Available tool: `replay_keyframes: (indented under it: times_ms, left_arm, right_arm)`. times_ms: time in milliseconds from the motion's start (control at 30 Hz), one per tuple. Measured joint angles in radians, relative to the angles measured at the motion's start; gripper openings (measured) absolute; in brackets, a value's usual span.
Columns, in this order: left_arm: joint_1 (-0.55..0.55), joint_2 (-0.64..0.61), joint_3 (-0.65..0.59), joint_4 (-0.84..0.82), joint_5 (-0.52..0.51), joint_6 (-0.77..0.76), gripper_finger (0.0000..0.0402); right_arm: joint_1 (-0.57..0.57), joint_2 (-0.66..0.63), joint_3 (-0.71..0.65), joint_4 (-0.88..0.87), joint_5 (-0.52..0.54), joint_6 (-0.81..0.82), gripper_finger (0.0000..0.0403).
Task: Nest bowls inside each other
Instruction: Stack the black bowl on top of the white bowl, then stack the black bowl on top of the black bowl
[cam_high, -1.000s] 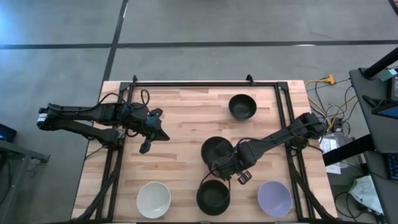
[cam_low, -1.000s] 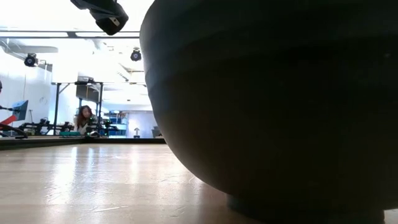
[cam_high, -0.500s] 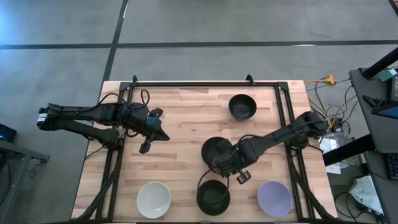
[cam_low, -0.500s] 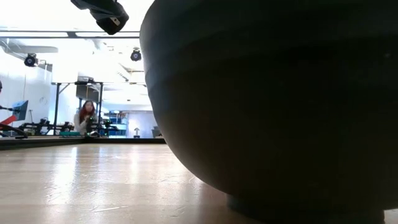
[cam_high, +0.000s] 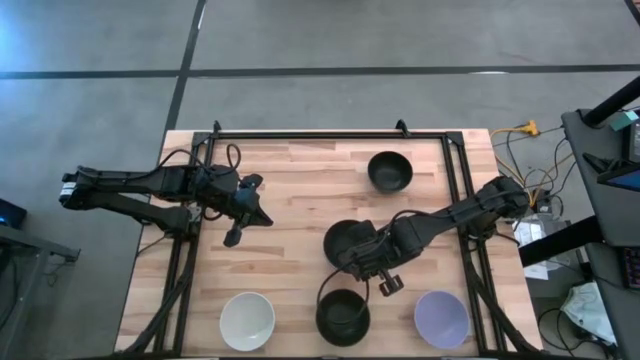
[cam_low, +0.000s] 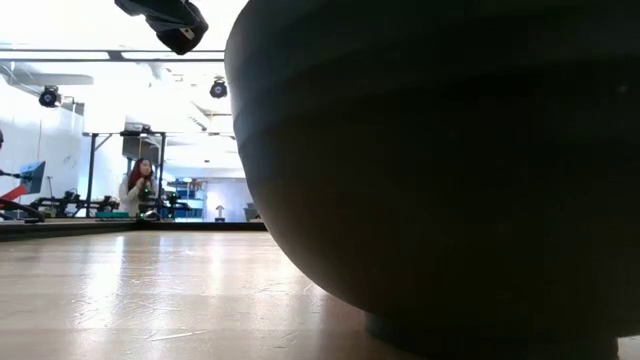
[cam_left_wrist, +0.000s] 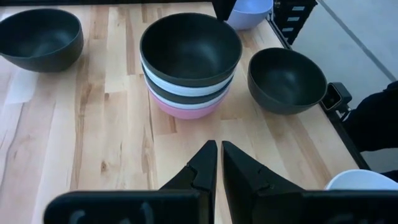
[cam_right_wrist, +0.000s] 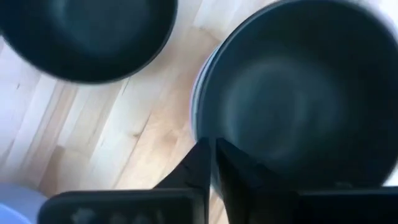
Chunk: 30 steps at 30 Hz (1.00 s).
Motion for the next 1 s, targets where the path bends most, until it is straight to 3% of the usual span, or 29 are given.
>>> replay_keyframes:
  times_ms: [633,833,1000]
  left_arm:
    - [0.001,0.000,-0.001,0.000,0.000,0.028,0.0008]
    - [0.001,0.001,0.019,0.017,0.000,0.019,0.0008]
    - [0.001,0.001,0.030,0.150,-0.001,0.018,0.0008]
  right_arm:
    - [0.000,-0.005,-0.010,0.013,-0.005,0.010,0.0009]
    - [-0.075,-0.094,0.119,-0.003,0.208,0.319,0.0009]
    - [-0.156,-0.269,0.085,0.026,0.373,0.501,0.0009]
